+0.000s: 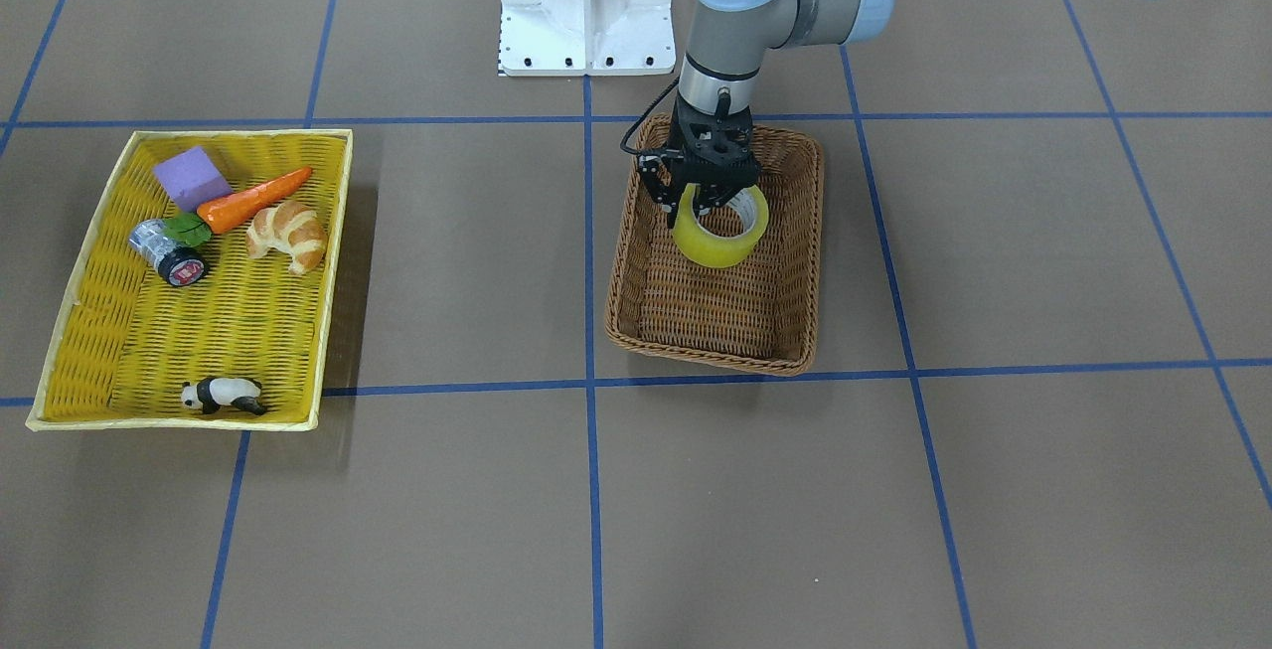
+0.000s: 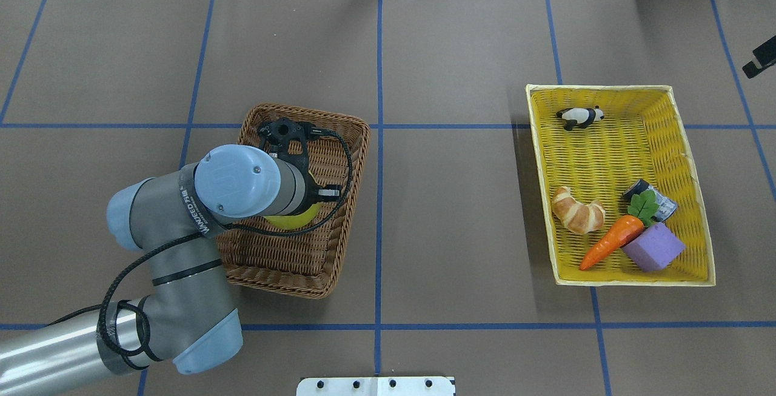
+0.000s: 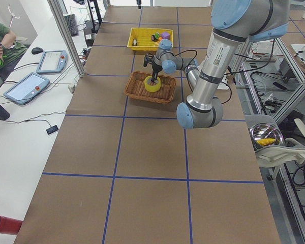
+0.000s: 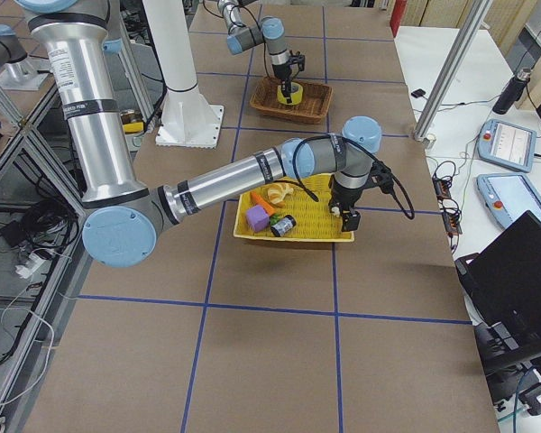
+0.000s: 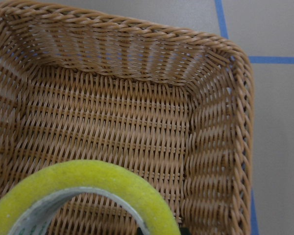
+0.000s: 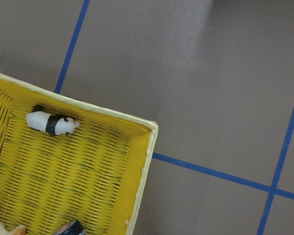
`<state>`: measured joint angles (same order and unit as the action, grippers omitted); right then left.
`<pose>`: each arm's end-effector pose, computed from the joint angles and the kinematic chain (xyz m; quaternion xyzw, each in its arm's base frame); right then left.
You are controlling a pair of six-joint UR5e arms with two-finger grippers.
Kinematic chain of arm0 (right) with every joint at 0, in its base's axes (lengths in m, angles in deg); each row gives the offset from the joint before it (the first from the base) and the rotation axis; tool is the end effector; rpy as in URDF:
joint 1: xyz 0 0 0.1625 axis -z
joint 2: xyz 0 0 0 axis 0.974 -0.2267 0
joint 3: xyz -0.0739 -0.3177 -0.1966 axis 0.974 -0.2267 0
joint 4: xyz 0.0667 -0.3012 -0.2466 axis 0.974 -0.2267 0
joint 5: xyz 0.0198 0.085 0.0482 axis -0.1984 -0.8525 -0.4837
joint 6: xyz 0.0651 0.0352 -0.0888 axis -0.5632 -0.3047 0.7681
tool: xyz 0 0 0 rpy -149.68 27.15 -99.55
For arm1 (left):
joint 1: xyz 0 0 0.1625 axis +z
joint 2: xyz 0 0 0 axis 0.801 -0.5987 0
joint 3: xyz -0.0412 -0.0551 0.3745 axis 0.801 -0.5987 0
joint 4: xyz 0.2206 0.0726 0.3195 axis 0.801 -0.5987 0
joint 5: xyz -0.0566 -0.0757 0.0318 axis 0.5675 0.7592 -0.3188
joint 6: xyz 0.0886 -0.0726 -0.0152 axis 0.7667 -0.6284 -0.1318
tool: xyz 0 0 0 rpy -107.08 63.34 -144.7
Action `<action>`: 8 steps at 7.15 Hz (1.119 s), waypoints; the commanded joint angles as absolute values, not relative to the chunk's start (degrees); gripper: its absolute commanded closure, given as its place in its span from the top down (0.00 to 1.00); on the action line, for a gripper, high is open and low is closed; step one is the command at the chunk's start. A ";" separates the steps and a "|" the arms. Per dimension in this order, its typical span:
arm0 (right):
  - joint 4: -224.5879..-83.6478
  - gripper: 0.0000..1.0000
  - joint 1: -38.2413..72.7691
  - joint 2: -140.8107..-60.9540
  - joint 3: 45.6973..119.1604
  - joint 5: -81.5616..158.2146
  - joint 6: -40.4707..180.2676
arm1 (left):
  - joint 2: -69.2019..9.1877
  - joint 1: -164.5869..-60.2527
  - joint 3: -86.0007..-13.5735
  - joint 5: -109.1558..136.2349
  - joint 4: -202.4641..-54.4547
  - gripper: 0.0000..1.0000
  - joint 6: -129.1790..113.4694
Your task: Move tape to another basket
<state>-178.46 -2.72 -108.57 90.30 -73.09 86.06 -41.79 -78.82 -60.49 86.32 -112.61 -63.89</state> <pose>-0.0456 -0.5395 0.4470 0.0628 -0.3836 -0.1206 0.9135 0.5071 -0.3810 0.2222 0.1404 0.4285 -0.0326 0.8920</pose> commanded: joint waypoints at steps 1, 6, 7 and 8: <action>-179.94 1.00 -3.43 -110.08 90.60 -73.30 87.80 | -41.53 -79.24 -59.45 85.53 -112.47 0.98 -63.09; -179.68 1.00 -8.52 -117.99 90.16 -69.00 99.05 | -33.38 -96.06 -64.63 102.25 -111.50 0.98 -44.93; -179.59 1.00 -8.88 -118.61 90.50 -68.65 98.79 | -30.22 -98.29 -65.51 102.48 -111.50 0.98 -40.28; -179.67 1.00 -8.89 -118.27 90.51 -66.38 98.10 | -26.80 -102.58 -65.60 103.79 -111.76 0.98 -36.23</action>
<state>-179.64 -8.57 -118.11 90.41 -68.31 98.39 -30.83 -97.75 -65.16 101.69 -111.55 -41.37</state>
